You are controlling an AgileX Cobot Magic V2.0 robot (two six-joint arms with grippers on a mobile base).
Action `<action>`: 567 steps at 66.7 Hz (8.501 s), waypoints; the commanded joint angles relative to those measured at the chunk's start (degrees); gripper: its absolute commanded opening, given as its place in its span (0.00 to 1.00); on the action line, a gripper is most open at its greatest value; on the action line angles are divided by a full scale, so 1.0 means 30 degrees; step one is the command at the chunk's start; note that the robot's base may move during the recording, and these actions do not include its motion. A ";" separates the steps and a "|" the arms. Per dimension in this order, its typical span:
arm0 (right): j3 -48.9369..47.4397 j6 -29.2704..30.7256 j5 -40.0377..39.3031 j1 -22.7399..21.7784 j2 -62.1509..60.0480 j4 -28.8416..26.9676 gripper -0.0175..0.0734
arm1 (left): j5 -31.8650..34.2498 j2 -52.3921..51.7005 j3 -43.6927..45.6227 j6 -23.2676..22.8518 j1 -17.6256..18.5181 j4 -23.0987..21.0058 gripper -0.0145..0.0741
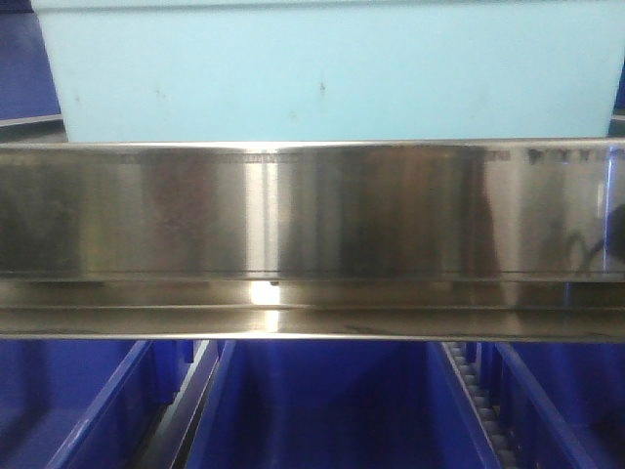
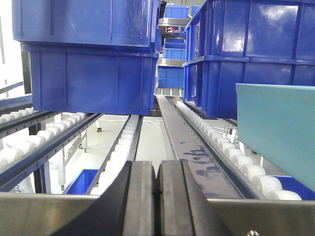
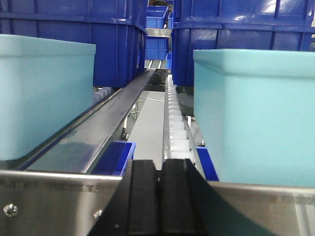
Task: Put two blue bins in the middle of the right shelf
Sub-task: 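Reach both grippers toward the light-blue bin on the upper shelf, then close both grippers on opposite side walls of the light-blue bin, then pull the gripped bin off the shelf toward the robot, then hold the bin in both grippers while the base turns away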
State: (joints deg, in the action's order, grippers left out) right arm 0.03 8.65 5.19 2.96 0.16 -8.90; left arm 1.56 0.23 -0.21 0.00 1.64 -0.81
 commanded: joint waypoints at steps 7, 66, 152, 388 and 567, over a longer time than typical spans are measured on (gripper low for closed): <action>-0.0010 0.0080 -0.0383 0.0030 -0.0054 -0.0090 0.01 | 0.0272 -0.0076 0.0071 0.0000 0.0083 -0.0003 0.04; -0.0010 0.0080 -0.4123 0.0030 -0.0054 -0.0090 0.01 | 0.3684 -0.0076 0.0299 0.0000 0.0083 -0.0188 0.04; -2.2638 0.0224 1.3314 0.3886 1.8250 -0.1688 0.82 | -1.7171 2.1086 2.5686 0.0000 0.5222 -0.0424 0.76; -3.7535 -0.3216 1.8484 0.4490 2.8688 0.0878 0.03 | -2.1532 3.0613 3.9553 -0.1572 0.5222 -0.0874 0.04; -3.7535 -0.3216 1.6537 0.4490 2.9487 0.0878 0.03 | -1.9006 3.0762 3.9553 -0.1572 0.5222 -0.0874 0.04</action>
State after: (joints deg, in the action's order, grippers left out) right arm -112.09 -1.96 57.21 16.67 88.74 -5.94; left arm -58.26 92.94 117.70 -5.74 17.15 -1.08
